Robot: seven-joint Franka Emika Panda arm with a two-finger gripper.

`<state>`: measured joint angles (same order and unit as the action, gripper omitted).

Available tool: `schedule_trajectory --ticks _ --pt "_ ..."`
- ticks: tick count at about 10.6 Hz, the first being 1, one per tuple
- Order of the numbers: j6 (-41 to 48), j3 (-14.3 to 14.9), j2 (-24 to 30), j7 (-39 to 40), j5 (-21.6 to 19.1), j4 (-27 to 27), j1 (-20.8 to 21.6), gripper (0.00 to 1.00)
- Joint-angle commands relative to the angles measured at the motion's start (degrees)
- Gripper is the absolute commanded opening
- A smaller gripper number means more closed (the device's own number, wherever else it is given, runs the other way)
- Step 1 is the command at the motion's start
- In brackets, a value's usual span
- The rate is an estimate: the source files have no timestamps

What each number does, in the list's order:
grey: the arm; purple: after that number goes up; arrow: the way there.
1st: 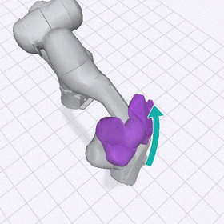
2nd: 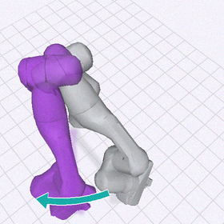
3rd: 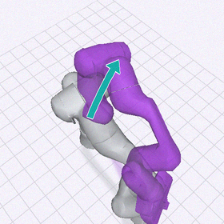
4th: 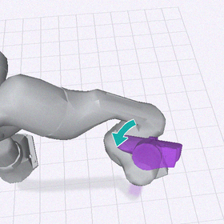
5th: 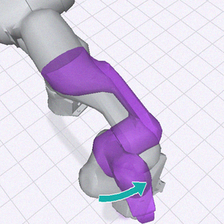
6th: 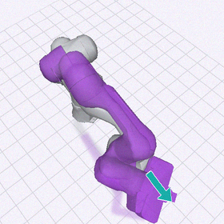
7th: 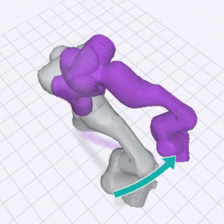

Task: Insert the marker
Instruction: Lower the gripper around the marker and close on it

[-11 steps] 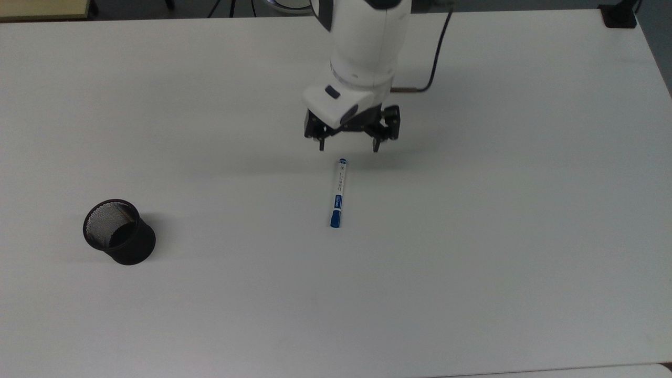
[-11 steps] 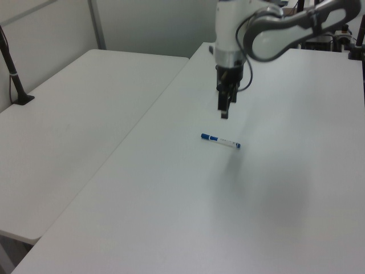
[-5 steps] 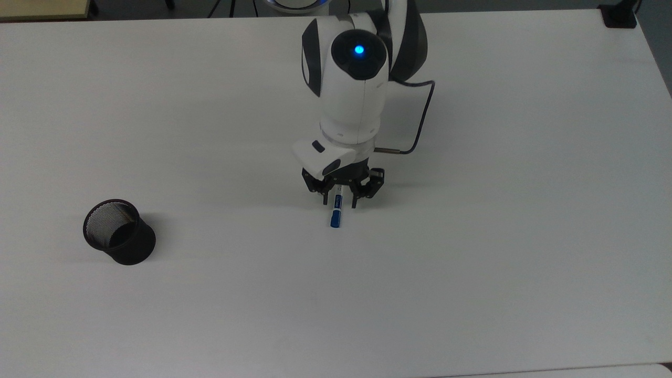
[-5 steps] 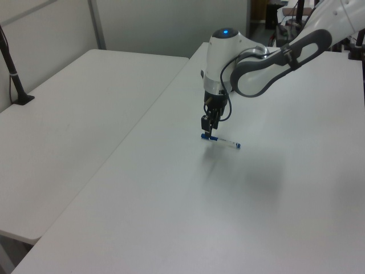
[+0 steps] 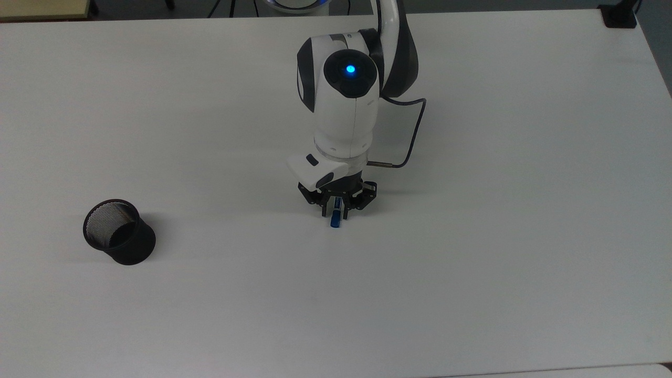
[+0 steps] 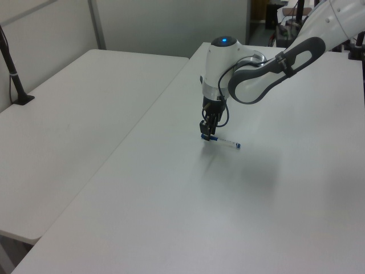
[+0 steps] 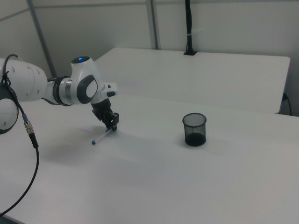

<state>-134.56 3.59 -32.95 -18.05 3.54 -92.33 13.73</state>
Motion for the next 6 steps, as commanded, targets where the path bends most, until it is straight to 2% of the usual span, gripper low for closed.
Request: schedule_trajectory --ticks 1,4,6 --pt "-1.3 0.5 -1.0 -1.1 0.2 0.6 0.5 0.38" --pt "-1.8 0.6 -1.7 -1.1 0.2 1.5 0.4 0.17" --pt "-2.1 0.8 -1.7 -1.0 0.3 1.8 -0.5 0.12"
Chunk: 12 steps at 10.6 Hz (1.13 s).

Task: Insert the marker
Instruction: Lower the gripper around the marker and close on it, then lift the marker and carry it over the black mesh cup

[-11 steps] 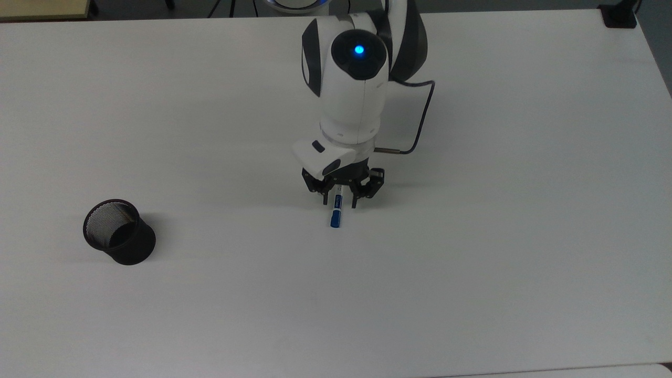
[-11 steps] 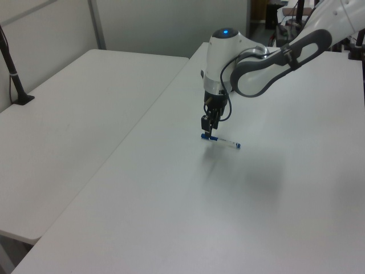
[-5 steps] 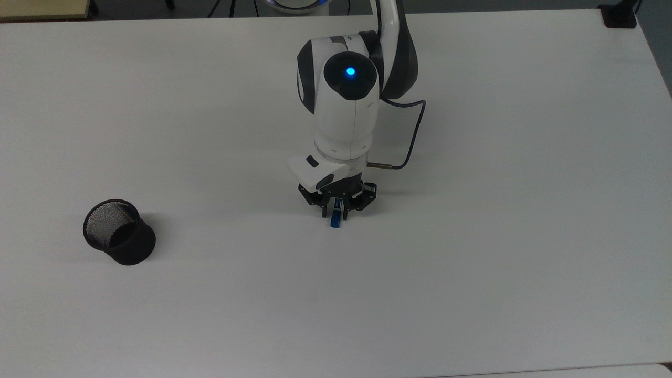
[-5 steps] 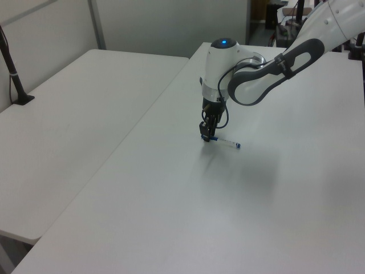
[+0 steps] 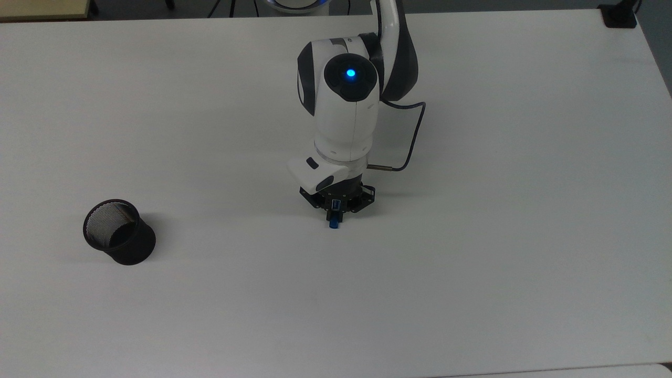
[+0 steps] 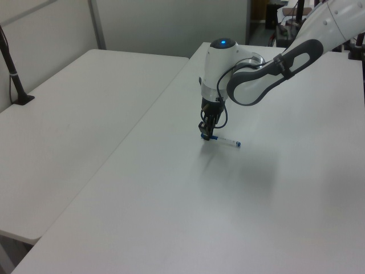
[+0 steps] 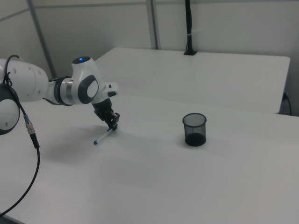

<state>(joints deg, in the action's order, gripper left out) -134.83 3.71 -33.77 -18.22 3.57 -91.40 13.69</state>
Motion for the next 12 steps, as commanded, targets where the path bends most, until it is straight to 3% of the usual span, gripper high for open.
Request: schedule_trajectory --ticks 1,4,7,12 --pt "-2.2 0.7 -0.8 -0.8 0.5 1.3 -1.2 0.12" --pt "-2.1 2.0 2.1 -0.7 0.5 4.3 -4.4 0.12" --pt "-2.9 6.1 7.4 -0.5 1.4 4.8 -7.9 0.12" --pt "-25.7 9.0 5.9 -0.4 1.4 4.6 -15.5 0.12"
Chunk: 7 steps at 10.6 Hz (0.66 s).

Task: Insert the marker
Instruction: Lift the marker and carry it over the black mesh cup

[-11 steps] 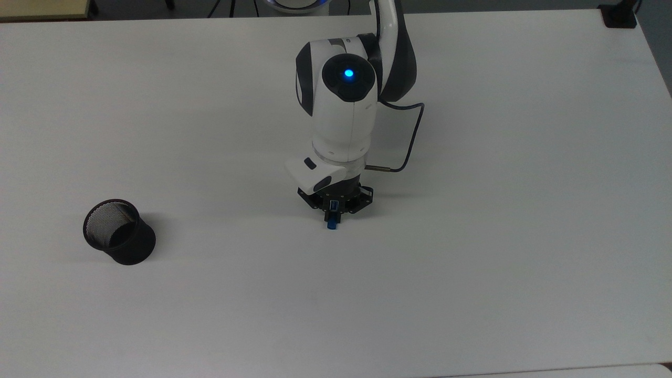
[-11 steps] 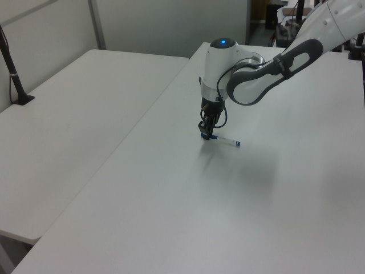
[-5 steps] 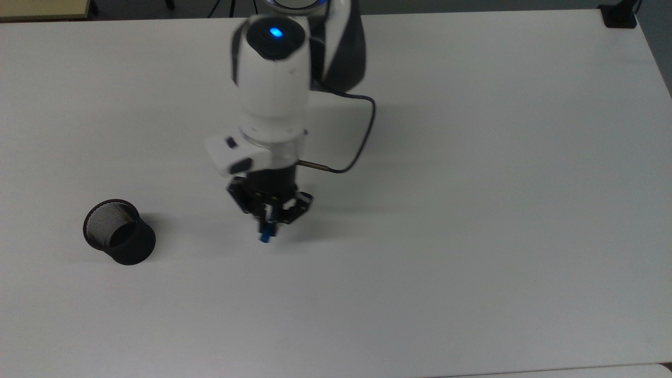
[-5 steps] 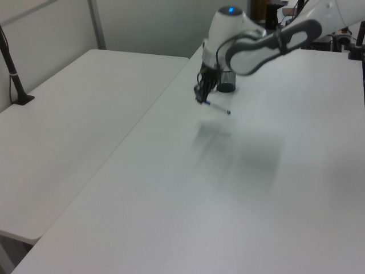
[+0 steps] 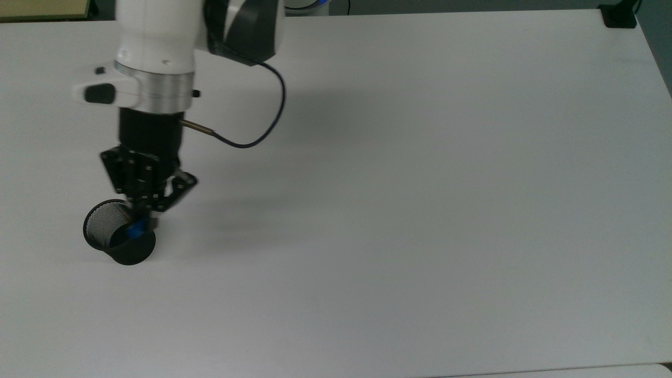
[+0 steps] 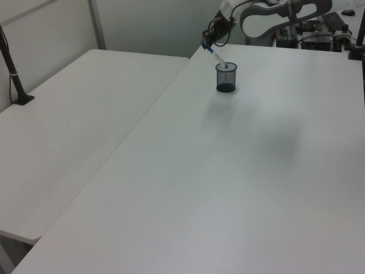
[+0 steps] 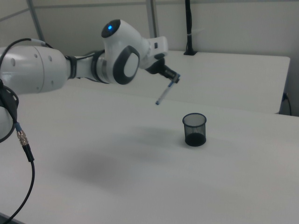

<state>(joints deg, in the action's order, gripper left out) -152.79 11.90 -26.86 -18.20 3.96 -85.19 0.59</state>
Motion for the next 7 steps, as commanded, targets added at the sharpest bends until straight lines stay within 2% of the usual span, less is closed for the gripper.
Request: schedule_trajectory --ticks 1,3,7 --pt "-11.3 1.1 -2.1 -0.4 1.1 -1.6 -3.8 0.12" --pt "-16.9 2.2 -3.9 -0.3 1.6 -1.7 -5.2 0.13" --pt "-20.6 2.4 -7.7 -0.3 4.1 -1.7 -7.0 0.14"
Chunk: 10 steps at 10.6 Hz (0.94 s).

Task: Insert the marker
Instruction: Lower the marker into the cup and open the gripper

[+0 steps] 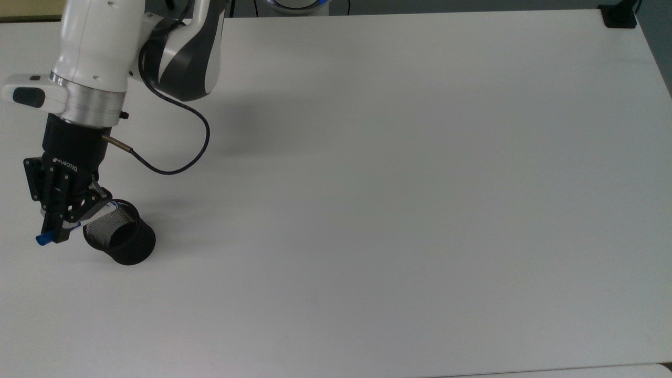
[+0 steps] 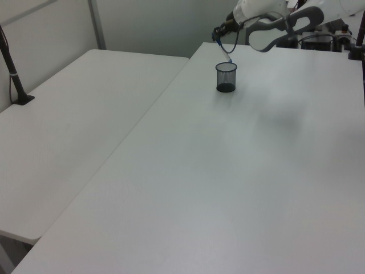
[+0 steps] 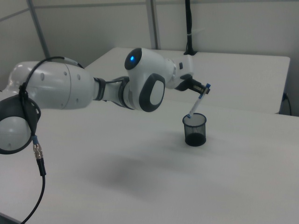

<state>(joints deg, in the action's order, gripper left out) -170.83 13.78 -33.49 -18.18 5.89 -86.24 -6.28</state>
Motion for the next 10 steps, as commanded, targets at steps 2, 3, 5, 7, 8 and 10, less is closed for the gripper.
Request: schedule_trajectory --ticks 2,3,5,7,8,10 --pt "-2.6 0.5 -1.4 -0.4 2.2 -0.8 -0.1 0.32" --pt "-2.5 0.5 -1.3 -0.4 2.2 -1.2 0.0 0.52" --pt "-2.2 0.1 -1.0 -0.6 1.8 -1.6 0.5 1.0" --pt "-1.1 -0.3 -0.4 -0.8 1.5 -1.6 2.7 1.0" --pt "3.1 -0.3 1.0 -0.8 1.5 -1.6 4.6 1.0" --pt "16.7 -0.3 4.5 -0.8 1.3 -1.0 9.5 1.0"
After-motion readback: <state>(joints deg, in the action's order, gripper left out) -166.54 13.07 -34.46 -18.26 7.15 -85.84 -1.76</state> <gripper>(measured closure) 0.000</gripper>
